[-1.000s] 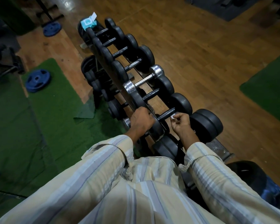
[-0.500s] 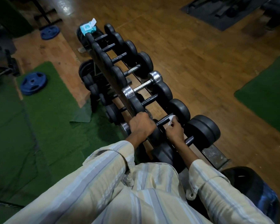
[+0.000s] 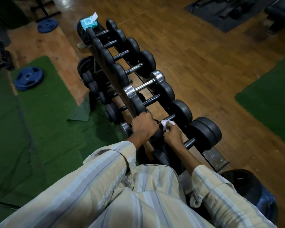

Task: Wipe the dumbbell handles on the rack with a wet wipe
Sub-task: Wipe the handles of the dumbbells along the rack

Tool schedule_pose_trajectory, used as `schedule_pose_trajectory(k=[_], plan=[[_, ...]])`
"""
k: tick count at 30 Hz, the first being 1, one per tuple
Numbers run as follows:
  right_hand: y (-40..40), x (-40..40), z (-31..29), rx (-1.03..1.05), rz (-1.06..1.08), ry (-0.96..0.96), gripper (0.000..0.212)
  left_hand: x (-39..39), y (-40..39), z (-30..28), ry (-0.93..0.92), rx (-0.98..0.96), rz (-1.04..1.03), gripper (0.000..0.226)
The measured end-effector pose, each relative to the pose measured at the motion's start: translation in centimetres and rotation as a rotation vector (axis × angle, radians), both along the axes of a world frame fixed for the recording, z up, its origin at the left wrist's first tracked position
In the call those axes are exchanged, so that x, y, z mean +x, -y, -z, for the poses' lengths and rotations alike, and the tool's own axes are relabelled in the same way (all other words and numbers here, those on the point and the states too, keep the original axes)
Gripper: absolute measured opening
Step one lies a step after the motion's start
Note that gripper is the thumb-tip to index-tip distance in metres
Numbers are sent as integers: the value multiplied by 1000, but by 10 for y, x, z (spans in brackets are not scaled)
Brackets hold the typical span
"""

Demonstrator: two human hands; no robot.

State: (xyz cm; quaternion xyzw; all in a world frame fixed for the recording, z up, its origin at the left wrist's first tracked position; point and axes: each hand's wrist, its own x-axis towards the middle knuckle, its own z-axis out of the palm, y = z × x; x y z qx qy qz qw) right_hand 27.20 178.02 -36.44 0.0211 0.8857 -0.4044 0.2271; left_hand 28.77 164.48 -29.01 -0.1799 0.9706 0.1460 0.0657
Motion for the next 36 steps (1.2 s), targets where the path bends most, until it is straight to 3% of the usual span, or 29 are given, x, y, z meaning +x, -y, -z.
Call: schedule_pose_trajectory(k=[3,8,13,17,23,25,28,30,33,36], plan=[[-10,-11,-8,78,26,-40,60,1,2,2,-15,7,9,18],[-17,-4,-12,213,-129,-146,69,1,5,5,-38,18,18,18],[-30,2,-15,256,-395,-307,42,1,3,6,-38,2,16,19],[-28,0,-12,361,-474,-366,42,0,0,5,-27,-12,18,22],[-31,-24,-10,403,-360,-222,81,1,2,4,-11,4,20,19],[-32,-30,-10,350,-364,-224,79,2,4,6,-15,11,21,21],[-23,-21,-11,78,-602,-193,78,1,7,9,-37,17,33,20],[-19,-18,-11,49,-716,-187,81,0,7,10,-45,14,36,21],[-26,-32,-13,264,-600,-273,73,0,8,11,-46,18,28,22],[-32,-47,-9,428,-504,-230,82,1,9,11,-40,21,34,23]])
